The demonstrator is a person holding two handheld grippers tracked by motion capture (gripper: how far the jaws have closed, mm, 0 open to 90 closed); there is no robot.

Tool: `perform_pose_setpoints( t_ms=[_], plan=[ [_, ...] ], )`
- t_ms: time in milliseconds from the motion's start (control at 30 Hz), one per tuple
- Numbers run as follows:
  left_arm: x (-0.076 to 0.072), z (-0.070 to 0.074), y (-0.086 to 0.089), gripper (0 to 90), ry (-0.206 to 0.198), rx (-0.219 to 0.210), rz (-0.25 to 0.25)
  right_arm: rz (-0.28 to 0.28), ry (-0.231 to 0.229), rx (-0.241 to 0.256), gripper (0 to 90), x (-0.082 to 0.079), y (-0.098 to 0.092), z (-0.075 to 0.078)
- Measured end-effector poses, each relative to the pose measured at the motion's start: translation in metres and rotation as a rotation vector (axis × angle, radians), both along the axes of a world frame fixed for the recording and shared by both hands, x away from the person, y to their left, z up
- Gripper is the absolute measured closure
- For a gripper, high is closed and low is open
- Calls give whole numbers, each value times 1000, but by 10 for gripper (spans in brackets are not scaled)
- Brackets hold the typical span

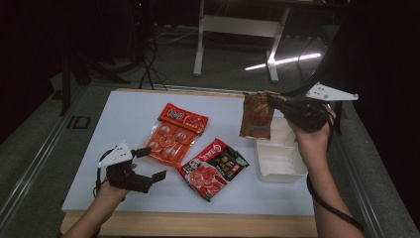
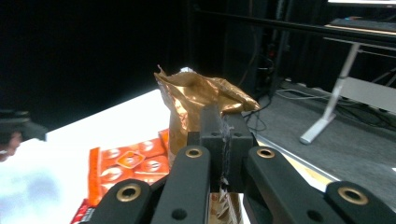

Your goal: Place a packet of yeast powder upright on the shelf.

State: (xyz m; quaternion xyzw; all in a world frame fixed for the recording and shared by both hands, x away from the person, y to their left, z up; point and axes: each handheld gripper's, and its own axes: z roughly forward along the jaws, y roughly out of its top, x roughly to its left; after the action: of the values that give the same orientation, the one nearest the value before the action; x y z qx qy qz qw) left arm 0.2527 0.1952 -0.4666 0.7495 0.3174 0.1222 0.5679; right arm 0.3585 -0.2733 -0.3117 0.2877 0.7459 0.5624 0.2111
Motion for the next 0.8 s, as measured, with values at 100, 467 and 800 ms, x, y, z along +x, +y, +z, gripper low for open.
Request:
perform_pose_setpoints(
  t_ms=[100,467,800],
  plan=[
    [-2,-7,3,25,-1,16,3,-25,2,4,898,6,-6,0],
    [-2,-28,11,25,7,10,28,-80,12,2,897,28,-24,-2],
    [-3,-34,17,25,5,-13,51,-92,8,6,896,48,-41,-11]
  ],
)
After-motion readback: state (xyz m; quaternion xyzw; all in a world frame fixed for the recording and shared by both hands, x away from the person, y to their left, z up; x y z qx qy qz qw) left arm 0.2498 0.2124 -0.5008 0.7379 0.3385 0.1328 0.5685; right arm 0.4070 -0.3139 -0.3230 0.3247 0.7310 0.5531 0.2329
